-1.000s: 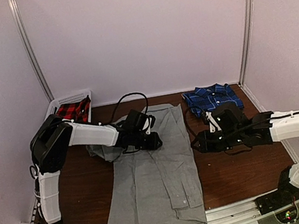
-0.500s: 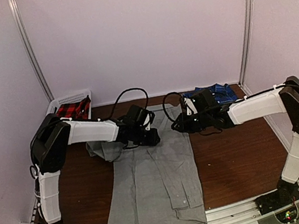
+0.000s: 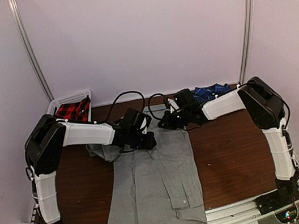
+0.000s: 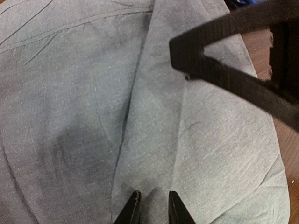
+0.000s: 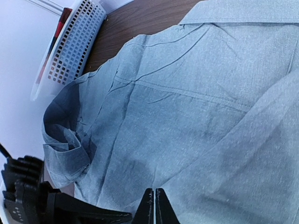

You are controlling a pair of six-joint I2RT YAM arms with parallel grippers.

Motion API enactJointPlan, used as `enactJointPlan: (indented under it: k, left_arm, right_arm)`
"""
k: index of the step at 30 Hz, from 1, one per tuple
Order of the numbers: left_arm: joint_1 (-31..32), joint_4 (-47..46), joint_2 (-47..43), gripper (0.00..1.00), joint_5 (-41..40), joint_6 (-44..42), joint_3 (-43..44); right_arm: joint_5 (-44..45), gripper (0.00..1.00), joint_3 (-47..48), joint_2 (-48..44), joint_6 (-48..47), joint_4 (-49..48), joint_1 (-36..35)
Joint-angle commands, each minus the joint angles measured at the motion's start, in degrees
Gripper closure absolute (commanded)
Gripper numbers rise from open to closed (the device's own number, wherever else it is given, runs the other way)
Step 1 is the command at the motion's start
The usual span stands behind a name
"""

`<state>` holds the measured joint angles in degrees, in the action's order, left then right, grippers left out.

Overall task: Fold and stack the long sleeve shirts
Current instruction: Adjust the sleeve of the 1/3-folded shirt.

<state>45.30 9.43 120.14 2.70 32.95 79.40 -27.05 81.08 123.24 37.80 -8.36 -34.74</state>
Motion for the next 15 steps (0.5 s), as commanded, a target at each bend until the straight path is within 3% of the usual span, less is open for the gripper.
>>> enactJointPlan:
  k: [1, 15]
  left_arm:
    - [-0.5, -3.6, -2.5, 0.79, 1.1, 0.9, -2.3]
    - [-0.4, -5.2, -2.2, 0.88, 2.4, 0.2, -5.7]
  right_arm:
    - [-2.5, 0.96, 4.6, 4.2, -0.1, 0.8, 2.6]
    - [0.2, 0.97, 24.5, 19.2, -0.7, 9.4, 7.3]
